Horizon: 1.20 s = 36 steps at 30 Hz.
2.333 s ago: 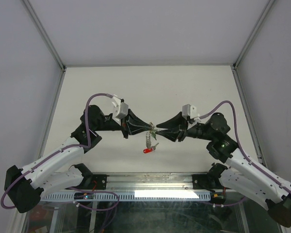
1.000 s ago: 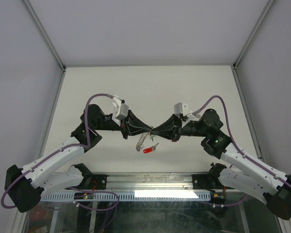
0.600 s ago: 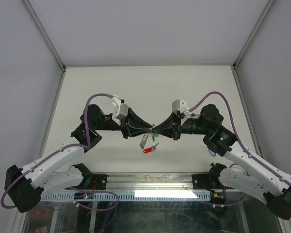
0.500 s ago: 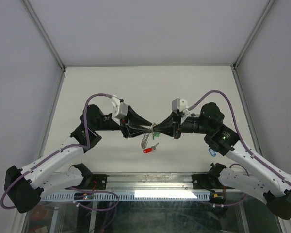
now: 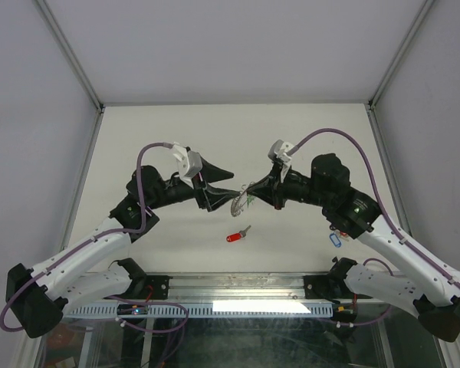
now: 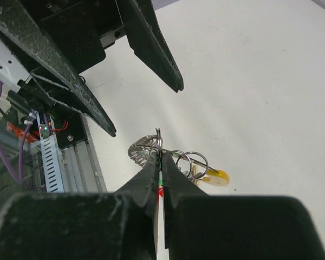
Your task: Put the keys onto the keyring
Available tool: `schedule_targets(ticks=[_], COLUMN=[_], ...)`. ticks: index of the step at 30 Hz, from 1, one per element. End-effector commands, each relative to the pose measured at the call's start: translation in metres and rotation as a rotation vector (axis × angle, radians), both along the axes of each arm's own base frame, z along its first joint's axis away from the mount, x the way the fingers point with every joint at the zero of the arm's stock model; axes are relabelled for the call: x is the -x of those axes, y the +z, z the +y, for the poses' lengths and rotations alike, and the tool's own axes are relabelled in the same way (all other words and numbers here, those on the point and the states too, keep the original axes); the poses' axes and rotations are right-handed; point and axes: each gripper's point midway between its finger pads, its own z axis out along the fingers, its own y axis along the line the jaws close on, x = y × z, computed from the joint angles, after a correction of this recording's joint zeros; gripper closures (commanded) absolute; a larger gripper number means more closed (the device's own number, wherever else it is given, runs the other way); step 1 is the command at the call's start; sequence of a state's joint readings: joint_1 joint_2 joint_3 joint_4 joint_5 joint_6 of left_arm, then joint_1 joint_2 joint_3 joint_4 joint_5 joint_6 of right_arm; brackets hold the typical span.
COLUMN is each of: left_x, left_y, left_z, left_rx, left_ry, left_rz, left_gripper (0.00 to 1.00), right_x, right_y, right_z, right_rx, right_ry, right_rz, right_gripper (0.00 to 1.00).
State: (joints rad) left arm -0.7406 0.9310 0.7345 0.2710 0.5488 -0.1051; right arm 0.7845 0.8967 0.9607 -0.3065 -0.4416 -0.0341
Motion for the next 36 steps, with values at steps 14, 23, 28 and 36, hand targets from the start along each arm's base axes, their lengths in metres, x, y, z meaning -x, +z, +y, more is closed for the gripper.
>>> schedule_targets(ticks=[14, 23, 28, 36], left_x=[-0.021, -0.023, -0.023, -0.023], left_y=[0.010, -0.004, -0.006, -0.007], left_z=[-0.017, -0.025, -0.027, -0.028], left_rx=[0.037, -0.007, -0.013, -0.019], left_ry=[0.122, 0.116, 0.110, 0.109], left_rz=[0.012, 0.014, 0.010, 0.008], left_gripper=[0.31, 0.52, 0.64, 0.88], right_x=[-0.023, -0.021, -0.021, -0.022], right_y=[0.047, 0.053, 0.055, 0.054], right_z=[0.000, 0.004, 0.005, 0.008], right_rx=[-0.182, -0.212, -0.223, -0.232], right_ry=[-0.176, -0.164, -0.165, -0.165], right_rz=[0.038, 0.050, 0.058, 0.086], right_gripper=[1.00, 1.00, 1.00, 1.00])
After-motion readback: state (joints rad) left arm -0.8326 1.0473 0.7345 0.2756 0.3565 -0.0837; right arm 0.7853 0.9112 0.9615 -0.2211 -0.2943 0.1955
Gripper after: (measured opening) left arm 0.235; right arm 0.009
